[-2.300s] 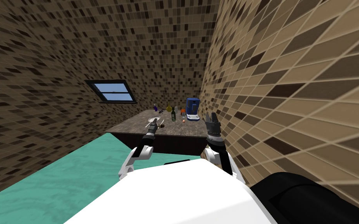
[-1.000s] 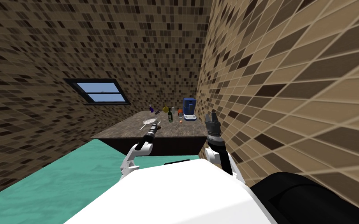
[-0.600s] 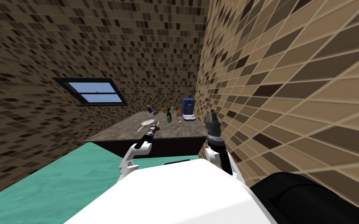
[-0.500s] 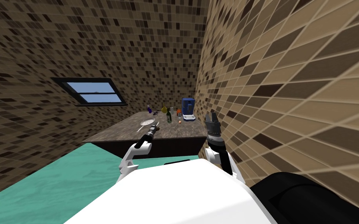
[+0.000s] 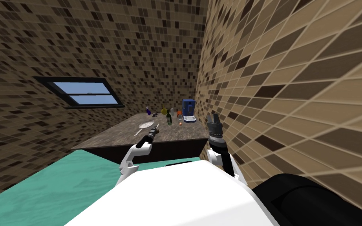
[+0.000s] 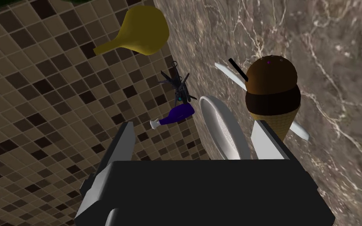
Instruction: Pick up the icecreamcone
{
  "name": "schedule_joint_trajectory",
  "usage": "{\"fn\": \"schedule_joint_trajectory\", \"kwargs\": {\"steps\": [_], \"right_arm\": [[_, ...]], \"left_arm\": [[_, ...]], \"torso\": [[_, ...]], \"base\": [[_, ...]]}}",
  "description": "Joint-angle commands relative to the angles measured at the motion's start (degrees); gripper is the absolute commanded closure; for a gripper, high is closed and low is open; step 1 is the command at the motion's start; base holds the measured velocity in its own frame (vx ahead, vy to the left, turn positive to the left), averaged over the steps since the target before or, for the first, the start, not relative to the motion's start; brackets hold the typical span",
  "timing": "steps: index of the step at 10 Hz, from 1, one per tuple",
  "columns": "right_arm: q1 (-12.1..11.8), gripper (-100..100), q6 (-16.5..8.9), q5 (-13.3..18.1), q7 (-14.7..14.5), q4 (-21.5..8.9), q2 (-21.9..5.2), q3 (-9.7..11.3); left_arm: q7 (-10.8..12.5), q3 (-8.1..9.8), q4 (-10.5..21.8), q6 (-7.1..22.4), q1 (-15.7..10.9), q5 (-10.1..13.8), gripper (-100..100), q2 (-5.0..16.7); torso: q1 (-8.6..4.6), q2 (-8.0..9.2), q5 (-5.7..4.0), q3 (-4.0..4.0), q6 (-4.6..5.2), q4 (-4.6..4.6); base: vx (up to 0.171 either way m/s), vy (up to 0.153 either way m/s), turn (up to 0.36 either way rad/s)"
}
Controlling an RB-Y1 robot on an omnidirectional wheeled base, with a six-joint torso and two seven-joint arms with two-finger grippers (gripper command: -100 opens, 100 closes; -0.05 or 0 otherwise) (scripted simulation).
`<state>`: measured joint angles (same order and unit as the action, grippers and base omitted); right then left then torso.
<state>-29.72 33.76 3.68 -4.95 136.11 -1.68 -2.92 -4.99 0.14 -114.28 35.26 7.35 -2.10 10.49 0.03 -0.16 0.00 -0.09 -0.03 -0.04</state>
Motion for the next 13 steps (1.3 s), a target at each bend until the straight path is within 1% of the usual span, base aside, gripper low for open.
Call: {"fn": "schedule_joint_trajectory", "kwargs": {"steps": [1,2,5,8,9,10,11,12,13], "right_arm": [[0.00,0,0.00,0.00,0.00,0.00,0.00,0.00],[0.00,0,0.00,0.00,0.00,0.00,0.00,0.00],[0.00,0,0.00,0.00,0.00,0.00,0.00,0.00],[0.00,0,0.00,0.00,0.00,0.00,0.00,0.00],[0.00,0,0.00,0.00,0.00,0.00,0.00,0.00],[0.00,0,0.00,0.00,0.00,0.00,0.00,0.00],[0.00,0,0.00,0.00,0.00,0.00,0.00,0.00],[0.00,0,0.00,0.00,0.00,0.00,0.00,0.00],[0.00,0,0.00,0.00,0.00,0.00,0.00,0.00]], "left_arm": [[0.22,1.05,0.62,2.86,0.13,0.09,-100,0.67],[0.33,1.58,0.90,5.00,0.20,-0.09,-100,0.78],[0.66,2.94,1.72,9.30,0.65,-0.56,-100,0.93],[0.96,3.86,2.87,12.55,1.60,-0.86,-100,0.76],[0.87,3.75,2.69,11.82,1.03,-0.64,-100,0.98],[0.89,3.79,2.71,12.12,1.08,-0.65,0,0.97],[1.00,4.33,4.35,11.53,0.09,-0.53,-100,1.24],[1.06,4.61,5.16,11.24,-0.40,-0.47,-100,1.37],[1.18,5.15,6.80,10.68,-1.38,-0.36,-100,1.63]], "torso": [[0.00,0.00,0.00,0.00,0.00,0.00],[0.02,-0.02,0.00,-0.02,0.00,-0.01],[0.09,-0.07,0.02,-0.04,-0.01,-0.02],[0.03,0.00,0.01,-0.01,-0.01,0.00],[0.02,-0.02,0.01,-0.02,-0.01,-0.01],[0.00,0.05,0.00,0.02,-0.02,0.00],[-0.02,0.13,0.00,0.07,-0.01,0.02],[-0.03,0.17,-0.01,0.09,0.00,0.03],[-0.04,0.21,-0.01,0.11,-0.01,0.04]], "base": [[0.054,0.009,-0.088],[0.063,0.031,-0.078],[0.063,0.025,-0.060],[0.050,0.013,-0.046],[0.027,0.006,-0.007],[0.000,0.000,0.000],[-0.005,-0.002,-0.055],[-0.012,-0.004,-0.055],[-0.019,-0.002,-0.056]]}}
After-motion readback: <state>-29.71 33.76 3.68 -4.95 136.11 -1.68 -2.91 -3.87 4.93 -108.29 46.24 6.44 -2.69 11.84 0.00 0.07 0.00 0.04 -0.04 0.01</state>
